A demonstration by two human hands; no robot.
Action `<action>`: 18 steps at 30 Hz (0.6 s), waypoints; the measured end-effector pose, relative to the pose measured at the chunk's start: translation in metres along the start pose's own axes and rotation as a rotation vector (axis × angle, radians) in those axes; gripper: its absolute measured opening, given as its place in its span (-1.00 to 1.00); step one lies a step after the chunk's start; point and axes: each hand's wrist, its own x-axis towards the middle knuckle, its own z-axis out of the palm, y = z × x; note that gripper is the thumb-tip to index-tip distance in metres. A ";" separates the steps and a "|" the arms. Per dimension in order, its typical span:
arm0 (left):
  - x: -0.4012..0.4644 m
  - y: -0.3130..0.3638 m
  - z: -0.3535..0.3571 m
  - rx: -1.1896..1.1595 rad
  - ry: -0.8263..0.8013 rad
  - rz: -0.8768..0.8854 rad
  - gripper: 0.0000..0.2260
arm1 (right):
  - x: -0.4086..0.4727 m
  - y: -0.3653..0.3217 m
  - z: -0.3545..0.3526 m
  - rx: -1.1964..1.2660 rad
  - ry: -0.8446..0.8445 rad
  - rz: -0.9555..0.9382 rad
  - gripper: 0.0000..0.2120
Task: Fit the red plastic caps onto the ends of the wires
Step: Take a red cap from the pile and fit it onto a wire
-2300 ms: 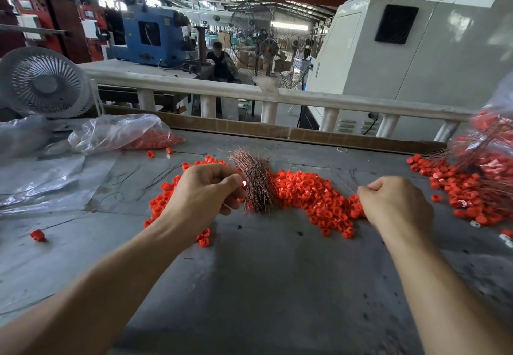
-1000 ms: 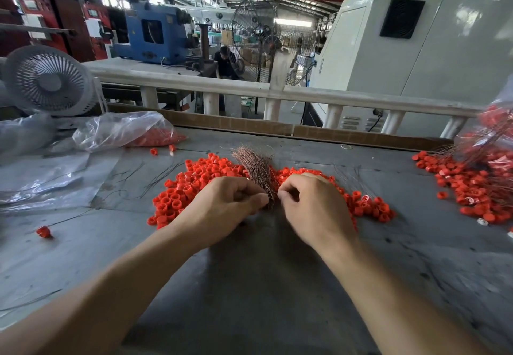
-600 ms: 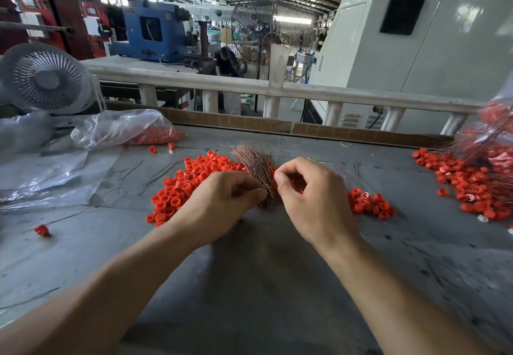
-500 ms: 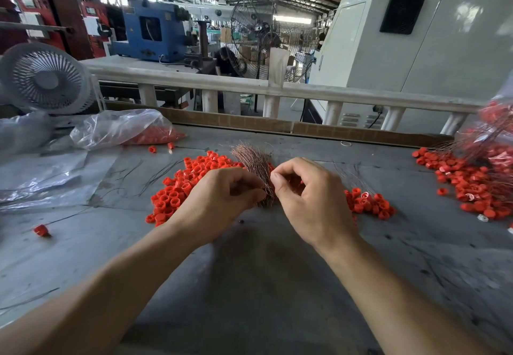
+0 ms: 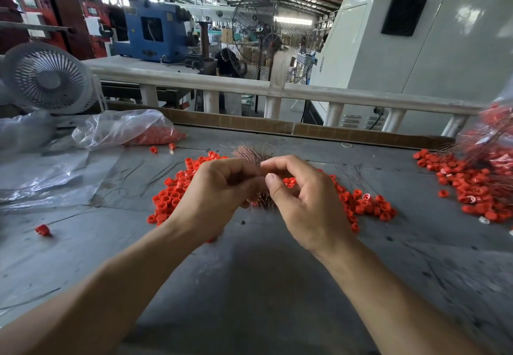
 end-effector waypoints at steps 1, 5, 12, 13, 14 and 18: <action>0.001 0.000 0.000 -0.053 0.004 -0.010 -0.94 | -0.001 0.001 0.000 0.021 -0.028 0.019 -0.82; 0.003 0.002 0.001 -0.197 0.055 -0.049 -0.92 | -0.002 0.003 0.000 0.023 -0.079 0.030 -0.84; 0.002 0.002 0.001 -0.235 0.069 -0.073 -0.96 | -0.002 0.005 0.003 0.038 0.003 0.044 -0.91; 0.002 0.002 0.001 -0.231 0.067 -0.074 -0.96 | -0.002 0.005 0.003 0.033 0.012 0.041 -0.93; 0.002 0.002 0.001 -0.225 0.064 -0.072 -0.96 | -0.002 0.005 0.002 0.027 0.019 0.038 -0.95; 0.002 0.002 0.000 -0.204 0.034 -0.057 -0.92 | -0.003 0.007 0.001 -0.003 0.022 0.024 -0.94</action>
